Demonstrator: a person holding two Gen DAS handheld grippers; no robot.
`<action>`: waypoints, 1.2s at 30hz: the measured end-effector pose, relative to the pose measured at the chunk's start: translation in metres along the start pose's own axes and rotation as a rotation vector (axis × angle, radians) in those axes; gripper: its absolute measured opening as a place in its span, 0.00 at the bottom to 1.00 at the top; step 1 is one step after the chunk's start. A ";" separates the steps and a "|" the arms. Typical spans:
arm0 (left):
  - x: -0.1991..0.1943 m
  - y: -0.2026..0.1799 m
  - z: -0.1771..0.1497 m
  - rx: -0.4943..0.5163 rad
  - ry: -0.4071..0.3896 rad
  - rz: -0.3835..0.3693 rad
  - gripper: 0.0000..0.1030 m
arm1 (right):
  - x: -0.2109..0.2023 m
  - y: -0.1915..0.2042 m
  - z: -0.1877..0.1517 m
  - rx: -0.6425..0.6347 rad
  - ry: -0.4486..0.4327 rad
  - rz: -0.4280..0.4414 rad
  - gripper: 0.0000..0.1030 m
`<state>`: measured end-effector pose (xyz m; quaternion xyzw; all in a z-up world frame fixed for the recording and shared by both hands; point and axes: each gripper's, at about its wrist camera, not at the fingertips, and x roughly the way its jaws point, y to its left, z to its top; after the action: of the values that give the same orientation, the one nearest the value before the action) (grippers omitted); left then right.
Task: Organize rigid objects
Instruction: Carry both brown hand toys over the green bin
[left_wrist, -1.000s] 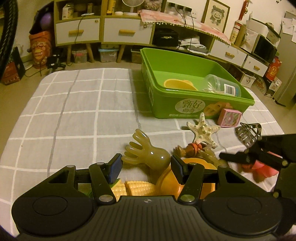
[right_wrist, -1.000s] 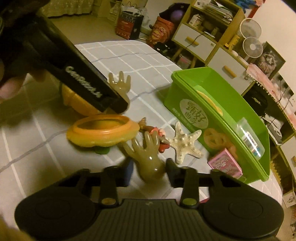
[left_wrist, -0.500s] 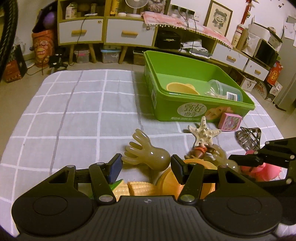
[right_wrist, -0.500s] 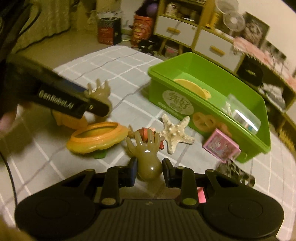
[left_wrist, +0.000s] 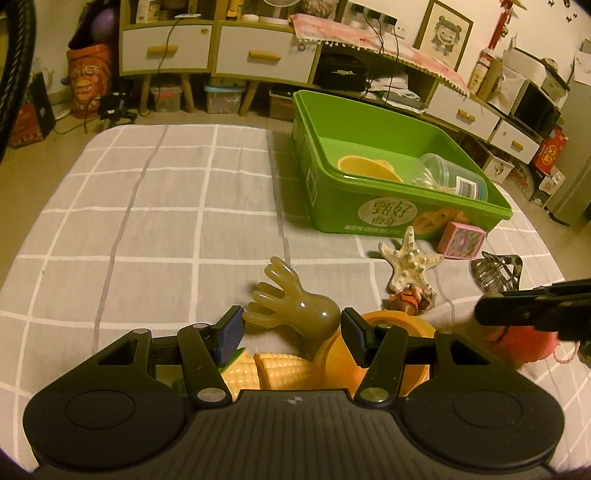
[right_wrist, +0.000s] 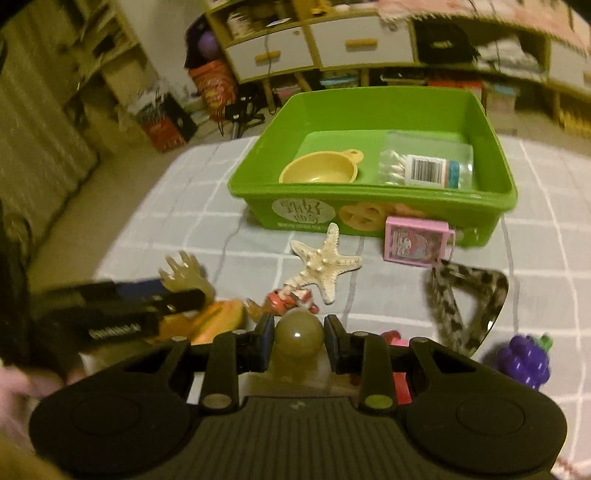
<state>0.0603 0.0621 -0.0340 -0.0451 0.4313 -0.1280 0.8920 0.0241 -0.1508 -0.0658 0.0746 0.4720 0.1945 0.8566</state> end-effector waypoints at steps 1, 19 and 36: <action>-0.001 0.000 0.000 -0.001 -0.002 -0.001 0.60 | -0.002 -0.003 0.001 0.033 0.003 0.021 0.05; -0.015 -0.025 0.023 0.057 -0.043 -0.018 0.60 | -0.050 -0.068 0.031 0.439 -0.160 0.079 0.05; 0.035 -0.082 0.086 0.130 -0.070 -0.041 0.61 | -0.075 -0.127 0.061 0.619 -0.381 -0.018 0.05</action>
<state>0.1327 -0.0290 0.0083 -0.0005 0.3896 -0.1723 0.9047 0.0731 -0.2939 -0.0139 0.3613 0.3409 0.0174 0.8677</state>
